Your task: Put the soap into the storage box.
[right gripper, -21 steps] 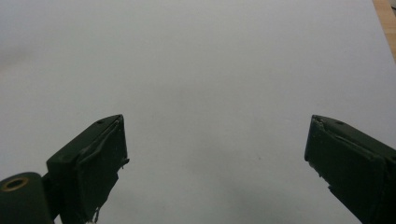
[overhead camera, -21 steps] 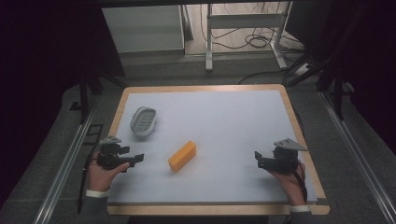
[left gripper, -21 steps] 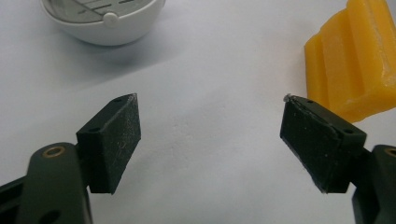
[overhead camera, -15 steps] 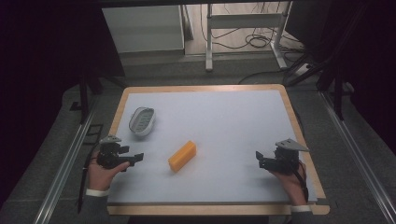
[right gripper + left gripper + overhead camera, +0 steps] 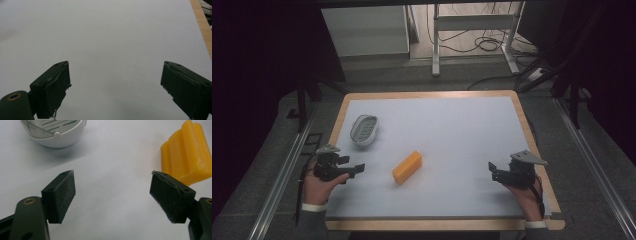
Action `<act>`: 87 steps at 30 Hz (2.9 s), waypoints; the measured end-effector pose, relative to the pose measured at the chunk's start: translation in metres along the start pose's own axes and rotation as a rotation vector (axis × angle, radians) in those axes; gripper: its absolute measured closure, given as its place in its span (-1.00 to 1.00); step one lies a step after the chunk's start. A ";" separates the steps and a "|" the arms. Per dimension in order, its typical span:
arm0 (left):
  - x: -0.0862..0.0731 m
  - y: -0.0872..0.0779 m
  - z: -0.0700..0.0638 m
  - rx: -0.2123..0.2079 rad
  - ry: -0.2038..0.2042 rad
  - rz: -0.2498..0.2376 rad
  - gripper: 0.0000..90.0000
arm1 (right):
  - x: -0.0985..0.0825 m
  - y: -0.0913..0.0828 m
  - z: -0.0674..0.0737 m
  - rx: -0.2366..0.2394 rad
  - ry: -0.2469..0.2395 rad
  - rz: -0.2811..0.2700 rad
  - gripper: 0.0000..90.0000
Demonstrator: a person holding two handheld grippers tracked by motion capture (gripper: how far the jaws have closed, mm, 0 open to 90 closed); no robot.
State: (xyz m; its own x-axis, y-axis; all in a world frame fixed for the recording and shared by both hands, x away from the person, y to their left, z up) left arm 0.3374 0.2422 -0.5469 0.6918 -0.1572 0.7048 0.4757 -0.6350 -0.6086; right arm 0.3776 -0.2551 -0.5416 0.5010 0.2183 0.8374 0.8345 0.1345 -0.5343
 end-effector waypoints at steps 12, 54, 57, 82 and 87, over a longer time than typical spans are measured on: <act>0.015 -0.002 -0.012 -0.013 0.022 0.018 -0.54 | -0.003 0.002 -0.004 0.014 0.014 0.012 -0.80; 0.050 0.026 -0.068 -0.064 0.153 0.129 -0.58 | -0.011 0.000 -0.006 0.000 0.016 0.027 -0.80; 0.050 0.031 -0.075 -0.068 0.172 0.146 -0.58 | -0.011 0.000 -0.006 -0.006 0.014 0.027 -0.80; 0.051 0.063 -0.104 -0.101 0.227 0.199 -0.58 | -0.015 0.003 -0.006 -0.021 -0.004 0.037 -0.80; 0.052 0.066 -0.109 -0.097 0.243 0.209 -0.58 | -0.016 0.003 -0.005 -0.021 -0.007 0.040 -0.80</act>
State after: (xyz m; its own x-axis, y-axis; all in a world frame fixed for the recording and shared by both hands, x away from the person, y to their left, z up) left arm 0.3453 0.1095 -0.5104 0.6138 -0.4601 0.6416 0.2752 -0.6370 -0.7201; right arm 0.3736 -0.2634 -0.5560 0.5327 0.2300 0.8145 0.8183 0.1054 -0.5650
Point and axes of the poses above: each handheld gripper's, and its own axes: y roughly forward along the jaws, x roughly out of its top, z roughly to its left, the point moved 8 cm from there along y, roughly forward along the jaws, and after that the axes turned 10 degrees about -x, right-handed, at the moved point
